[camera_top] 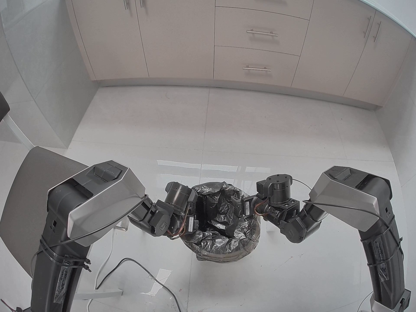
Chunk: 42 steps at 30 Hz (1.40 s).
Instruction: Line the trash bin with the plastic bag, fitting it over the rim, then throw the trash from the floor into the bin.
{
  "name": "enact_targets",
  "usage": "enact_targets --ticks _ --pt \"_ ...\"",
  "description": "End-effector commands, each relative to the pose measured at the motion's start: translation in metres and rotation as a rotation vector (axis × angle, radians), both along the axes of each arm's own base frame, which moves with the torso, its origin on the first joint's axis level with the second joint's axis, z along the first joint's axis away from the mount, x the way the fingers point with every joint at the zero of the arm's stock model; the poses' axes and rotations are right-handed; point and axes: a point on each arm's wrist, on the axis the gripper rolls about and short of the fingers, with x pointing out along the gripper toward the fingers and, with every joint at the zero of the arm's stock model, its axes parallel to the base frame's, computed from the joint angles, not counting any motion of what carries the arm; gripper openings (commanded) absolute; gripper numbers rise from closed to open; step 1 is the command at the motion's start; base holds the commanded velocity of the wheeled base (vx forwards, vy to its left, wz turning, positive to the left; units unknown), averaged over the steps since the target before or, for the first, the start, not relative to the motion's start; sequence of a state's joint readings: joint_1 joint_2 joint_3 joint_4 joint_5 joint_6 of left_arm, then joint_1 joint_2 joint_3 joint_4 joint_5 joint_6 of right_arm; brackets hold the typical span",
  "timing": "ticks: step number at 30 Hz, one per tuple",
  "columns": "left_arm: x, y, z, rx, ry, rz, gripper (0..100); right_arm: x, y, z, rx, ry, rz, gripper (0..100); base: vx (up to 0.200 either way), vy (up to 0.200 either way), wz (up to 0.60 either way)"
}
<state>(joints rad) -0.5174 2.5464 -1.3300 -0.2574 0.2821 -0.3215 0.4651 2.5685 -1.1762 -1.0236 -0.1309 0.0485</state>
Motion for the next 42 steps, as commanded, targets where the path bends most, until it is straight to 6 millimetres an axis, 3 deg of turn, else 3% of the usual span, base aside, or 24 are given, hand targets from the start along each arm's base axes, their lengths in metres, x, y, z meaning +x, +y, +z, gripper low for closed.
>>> enact_targets --ticks 1,12,18,21,24,29,42 --pt "-0.003 -0.006 0.007 -0.009 -0.013 -0.013 100 0.013 -0.005 -0.022 -0.011 0.017 -0.022 100 0.0 0.0 0.0" --pt "-0.002 -0.006 0.008 -0.011 -0.016 -0.012 100 0.021 -0.012 -0.04 -0.027 0.043 -0.044 100 0.0 0.0 0.0" --pt "0.0 -0.006 0.021 -0.026 -0.045 -0.011 100 0.021 -0.013 -0.039 -0.029 0.046 -0.045 100 0.0 0.0 0.0" --pt "0.004 -0.008 0.033 -0.044 -0.076 -0.011 100 0.02 -0.013 -0.04 -0.029 0.046 -0.045 100 0.0 0.0 0.0" --pt "0.01 -0.015 0.071 -0.101 -0.168 -0.016 100 0.015 -0.011 -0.028 -0.019 0.035 -0.038 100 0.0 0.0 0.0" --pt "0.015 -0.025 0.089 -0.126 -0.211 -0.031 100 0.006 -0.005 -0.009 -0.008 0.017 -0.017 100 0.0 0.0 0.0" --pt "0.023 -0.055 0.048 -0.08 -0.16 -0.091 100 0.005 -0.003 -0.008 -0.007 0.014 -0.016 100 0.0 0.0 0.0"
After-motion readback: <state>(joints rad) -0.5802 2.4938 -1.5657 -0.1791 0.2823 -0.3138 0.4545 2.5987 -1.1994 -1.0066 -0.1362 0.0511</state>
